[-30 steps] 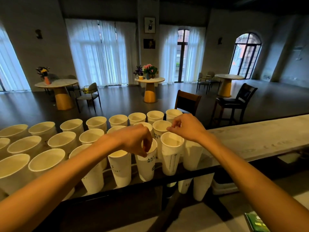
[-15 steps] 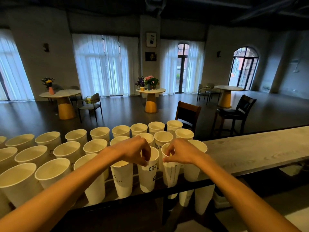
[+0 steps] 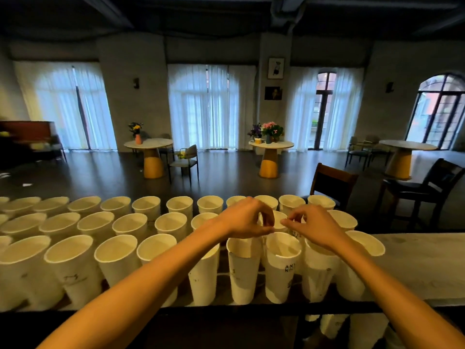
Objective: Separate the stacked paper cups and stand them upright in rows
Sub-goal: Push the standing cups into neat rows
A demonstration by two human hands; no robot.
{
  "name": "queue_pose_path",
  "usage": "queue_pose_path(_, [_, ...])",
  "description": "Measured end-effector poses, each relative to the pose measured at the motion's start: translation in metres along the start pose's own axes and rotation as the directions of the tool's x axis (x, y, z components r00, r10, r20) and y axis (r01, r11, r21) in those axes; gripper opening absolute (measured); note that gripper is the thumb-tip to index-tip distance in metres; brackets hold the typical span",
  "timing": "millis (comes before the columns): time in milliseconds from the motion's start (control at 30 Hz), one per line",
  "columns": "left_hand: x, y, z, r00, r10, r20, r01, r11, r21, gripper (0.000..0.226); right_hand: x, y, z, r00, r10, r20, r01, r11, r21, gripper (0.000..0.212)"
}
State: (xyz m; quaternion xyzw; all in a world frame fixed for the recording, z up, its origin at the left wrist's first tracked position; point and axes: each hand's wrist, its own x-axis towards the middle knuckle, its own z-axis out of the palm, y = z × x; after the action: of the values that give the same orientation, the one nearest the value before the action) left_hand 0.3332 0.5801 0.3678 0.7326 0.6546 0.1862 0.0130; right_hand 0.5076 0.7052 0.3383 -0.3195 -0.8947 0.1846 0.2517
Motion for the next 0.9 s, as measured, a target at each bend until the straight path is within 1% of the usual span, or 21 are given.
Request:
queue_pose_path(133, [-0.047,-0.028,-0.025,0.996,0.019,-0.084,-0.021,0.999,-0.024,0.017,0.006,-0.053,0.026,0.992,-0.104,-0.065,0.108,0.992,0.058,0.005])
queue_pose_path(200, [-0.080,-0.056,-0.045,0.993,0.000,-0.119,-0.005,0.999,-0.041,0.015,0.011,-0.089,0.047,0.988,-0.139,-0.063,0.145,0.983,0.110,0.003])
queue_pose_path(233, [-0.096,-0.067,-0.054,0.991,-0.022,-0.132,0.015,0.998,-0.058,0.014,0.014,-0.105,0.057,0.986,-0.161,-0.052,0.165,0.980,0.107,0.002])
queue_pose_path(300, [-0.142,-0.100,-0.074,0.986,-0.071,-0.148,0.063,0.996,-0.057,0.013,0.024,-0.149,0.087,0.979,-0.203,-0.014,0.203,0.973,0.112,0.004])
queue_pose_path(367, [-0.187,-0.130,-0.093,0.979,-0.103,-0.177,0.100,0.995,-0.027,0.011,0.033,-0.189,0.117,0.977,-0.212,0.016,0.209,0.970,0.122,0.008])
queue_pose_path(433, [-0.224,-0.149,-0.104,0.971,-0.131,-0.201,0.134,0.991,-0.001,0.012,0.043,-0.221,0.142,0.976,-0.213,0.034,0.210,0.974,0.080,0.014])
queue_pose_path(500, [-0.254,-0.165,-0.108,0.973,-0.136,-0.187,0.147,0.988,0.047,0.018,0.059,-0.250,0.164,0.983,-0.180,0.045,0.178,0.983,0.050,0.019])
queue_pose_path(567, [-0.271,-0.173,-0.105,0.985,-0.112,-0.131,0.127,0.986,0.112,0.026,0.074,-0.268,0.181,0.989,-0.135,0.065,0.134,0.991,0.015,0.019])
queue_pose_path(633, [-0.281,-0.183,-0.098,0.994,-0.089,-0.064,0.099,0.981,0.166,0.033,0.090,-0.284,0.196,0.992,-0.089,0.088,0.095,0.994,-0.063,0.018])
queue_pose_path(700, [-0.287,-0.193,-0.093,0.995,-0.097,-0.027,0.100,0.979,0.179,0.037,0.104,-0.296,0.211,0.995,-0.034,0.096,0.047,0.990,-0.132,0.020])
queue_pose_path(800, [-0.284,-0.201,-0.087,0.993,-0.117,0.001,0.115,0.976,0.186,0.036,0.117,-0.300,0.231,0.991,0.051,0.123,-0.022,0.974,-0.224,0.028])
queue_pose_path(900, [-0.284,-0.206,-0.084,0.992,-0.123,0.041,0.115,0.980,0.165,0.030,0.126,-0.305,0.247,0.989,0.079,0.128,-0.034,0.947,-0.319,0.032])
